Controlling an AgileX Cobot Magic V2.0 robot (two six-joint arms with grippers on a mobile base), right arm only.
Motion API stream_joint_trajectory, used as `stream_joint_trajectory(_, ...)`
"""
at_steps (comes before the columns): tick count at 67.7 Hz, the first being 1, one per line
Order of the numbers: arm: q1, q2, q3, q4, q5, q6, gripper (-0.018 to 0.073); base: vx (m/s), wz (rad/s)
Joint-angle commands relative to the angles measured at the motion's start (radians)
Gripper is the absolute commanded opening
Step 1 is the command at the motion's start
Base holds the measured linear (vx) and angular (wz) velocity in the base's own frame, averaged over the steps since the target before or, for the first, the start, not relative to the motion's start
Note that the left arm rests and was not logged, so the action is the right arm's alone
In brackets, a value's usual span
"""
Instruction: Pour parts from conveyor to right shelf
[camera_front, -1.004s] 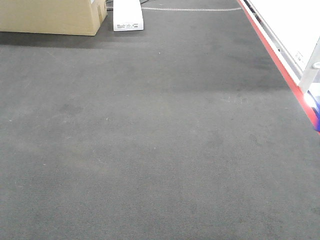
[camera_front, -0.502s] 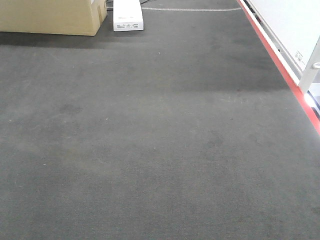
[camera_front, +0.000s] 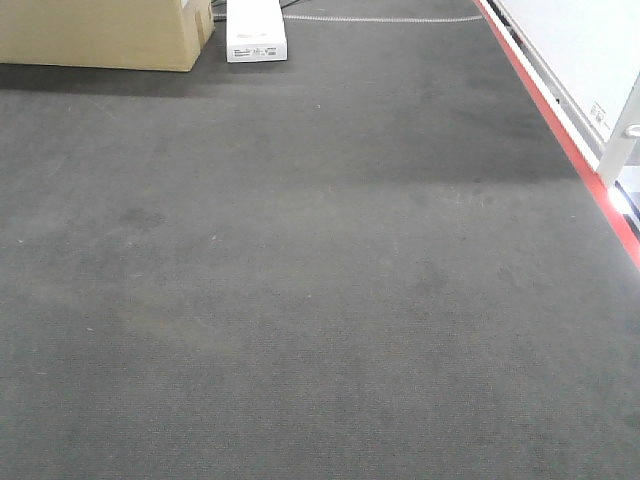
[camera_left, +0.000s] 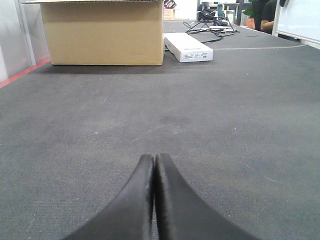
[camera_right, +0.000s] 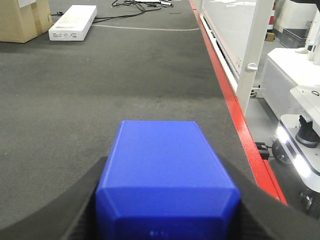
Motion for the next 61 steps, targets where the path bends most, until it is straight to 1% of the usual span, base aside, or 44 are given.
stream_joint_trajectory(1,-0.004,0.018,-0.025,-0.012,-0.079,0.000,-0.0006,0.00,0.00)
stream_joint_trajectory(61,-0.004,0.018,-0.025,-0.012,-0.072,0.000,-0.0006,0.00,0.00)
